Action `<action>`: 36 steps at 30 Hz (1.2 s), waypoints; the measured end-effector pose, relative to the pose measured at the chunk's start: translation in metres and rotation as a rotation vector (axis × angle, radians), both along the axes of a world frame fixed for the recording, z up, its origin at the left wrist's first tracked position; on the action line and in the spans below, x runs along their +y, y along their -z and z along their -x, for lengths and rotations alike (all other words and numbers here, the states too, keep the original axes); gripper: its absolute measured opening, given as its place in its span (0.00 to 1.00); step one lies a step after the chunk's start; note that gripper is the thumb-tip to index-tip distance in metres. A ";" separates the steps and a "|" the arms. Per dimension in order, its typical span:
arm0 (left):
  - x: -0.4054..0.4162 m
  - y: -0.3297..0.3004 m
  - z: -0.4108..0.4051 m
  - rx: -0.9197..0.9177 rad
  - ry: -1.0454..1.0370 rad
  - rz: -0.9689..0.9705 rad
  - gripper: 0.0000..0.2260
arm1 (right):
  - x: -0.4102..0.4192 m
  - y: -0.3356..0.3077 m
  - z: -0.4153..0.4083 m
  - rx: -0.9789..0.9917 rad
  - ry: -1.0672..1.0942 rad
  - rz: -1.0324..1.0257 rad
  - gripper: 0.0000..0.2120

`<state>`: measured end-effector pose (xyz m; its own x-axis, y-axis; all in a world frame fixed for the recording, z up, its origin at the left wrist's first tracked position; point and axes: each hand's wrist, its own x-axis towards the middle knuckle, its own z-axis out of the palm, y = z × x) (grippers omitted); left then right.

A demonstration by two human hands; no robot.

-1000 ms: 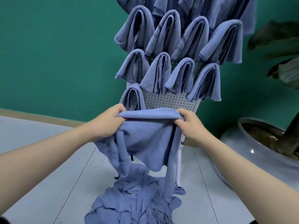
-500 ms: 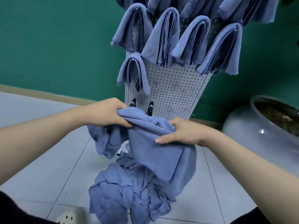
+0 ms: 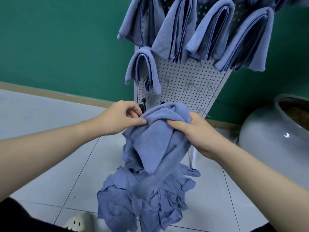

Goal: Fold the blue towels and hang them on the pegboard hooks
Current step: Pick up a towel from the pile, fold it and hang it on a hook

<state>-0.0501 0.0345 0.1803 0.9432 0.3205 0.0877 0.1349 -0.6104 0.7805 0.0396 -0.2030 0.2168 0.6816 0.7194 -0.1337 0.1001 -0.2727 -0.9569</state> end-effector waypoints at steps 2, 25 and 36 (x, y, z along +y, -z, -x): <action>-0.001 0.001 -0.001 -0.008 -0.003 -0.009 0.08 | 0.002 -0.002 0.000 0.054 0.021 -0.066 0.07; -0.037 -0.009 0.007 0.095 0.030 0.918 0.19 | 0.003 -0.028 -0.001 0.289 0.291 -0.504 0.14; -0.043 -0.024 0.004 0.025 0.024 1.238 0.25 | 0.001 -0.022 0.003 0.277 0.227 -0.491 0.13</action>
<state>-0.0541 -0.0088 0.2039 0.9470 0.1571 -0.2802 0.1573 0.5338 0.8309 0.0362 -0.2025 0.2385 0.8123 0.5830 -0.0178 -0.1800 0.2216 -0.9584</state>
